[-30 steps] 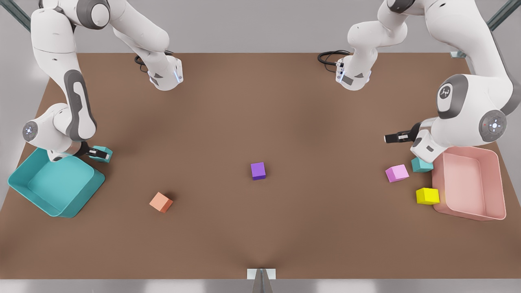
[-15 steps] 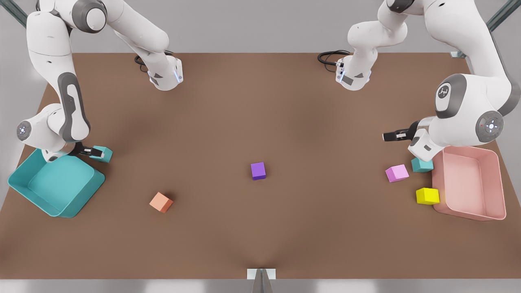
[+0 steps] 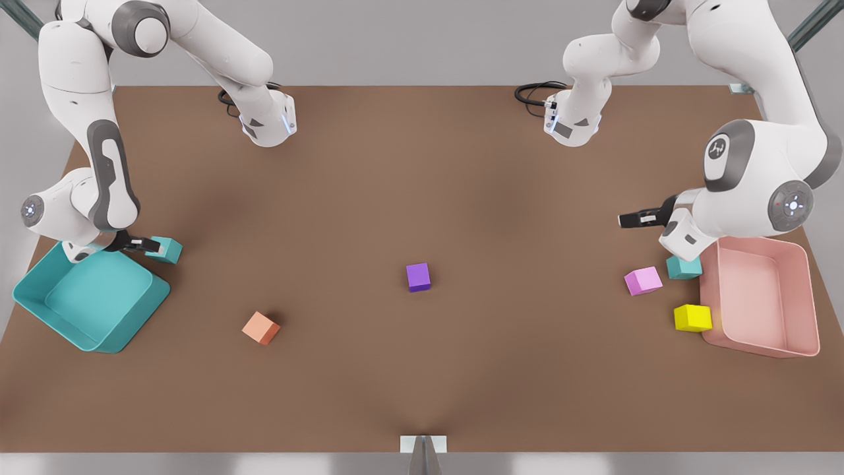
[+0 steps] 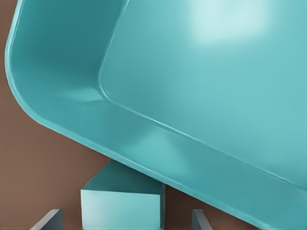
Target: Stack the two blue cubes on top of each other
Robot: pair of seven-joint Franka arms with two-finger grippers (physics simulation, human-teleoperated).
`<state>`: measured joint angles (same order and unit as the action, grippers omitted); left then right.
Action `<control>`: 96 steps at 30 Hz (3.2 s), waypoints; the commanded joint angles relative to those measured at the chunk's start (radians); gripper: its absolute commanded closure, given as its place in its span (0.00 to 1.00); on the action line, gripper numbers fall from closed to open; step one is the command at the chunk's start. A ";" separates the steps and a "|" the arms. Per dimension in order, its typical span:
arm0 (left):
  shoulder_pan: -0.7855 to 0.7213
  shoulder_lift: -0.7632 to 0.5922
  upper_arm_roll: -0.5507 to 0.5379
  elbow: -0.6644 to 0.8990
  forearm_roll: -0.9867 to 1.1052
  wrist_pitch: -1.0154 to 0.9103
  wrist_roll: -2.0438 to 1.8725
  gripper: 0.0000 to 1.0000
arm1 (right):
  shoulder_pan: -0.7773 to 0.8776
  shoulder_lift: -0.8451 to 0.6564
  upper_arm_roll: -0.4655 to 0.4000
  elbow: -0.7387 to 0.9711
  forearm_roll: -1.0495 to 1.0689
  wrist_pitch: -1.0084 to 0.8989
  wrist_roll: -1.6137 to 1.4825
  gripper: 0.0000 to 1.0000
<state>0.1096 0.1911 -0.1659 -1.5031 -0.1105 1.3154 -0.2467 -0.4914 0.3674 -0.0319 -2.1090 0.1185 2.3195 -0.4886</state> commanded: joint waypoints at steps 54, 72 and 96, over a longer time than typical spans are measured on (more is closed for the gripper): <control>0.048 0.033 -0.034 0.000 0.078 0.034 -0.095 0.00 | 0.007 0.111 0.012 -0.006 0.044 0.057 -0.073 0.24; 0.137 0.180 0.335 -0.365 0.023 0.927 -1.316 0.00 | 0.114 -0.070 0.041 -0.028 0.079 -0.161 -0.001 0.28; 0.176 0.275 0.333 -0.439 0.029 0.924 -0.717 0.00 | 1.350 0.312 0.041 0.750 0.181 -0.247 1.673 0.26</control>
<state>0.2837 0.4650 0.1680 -1.9425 -0.0822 2.2381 -1.0672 0.8452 0.6589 0.0082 -1.3877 0.3035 2.0590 0.3615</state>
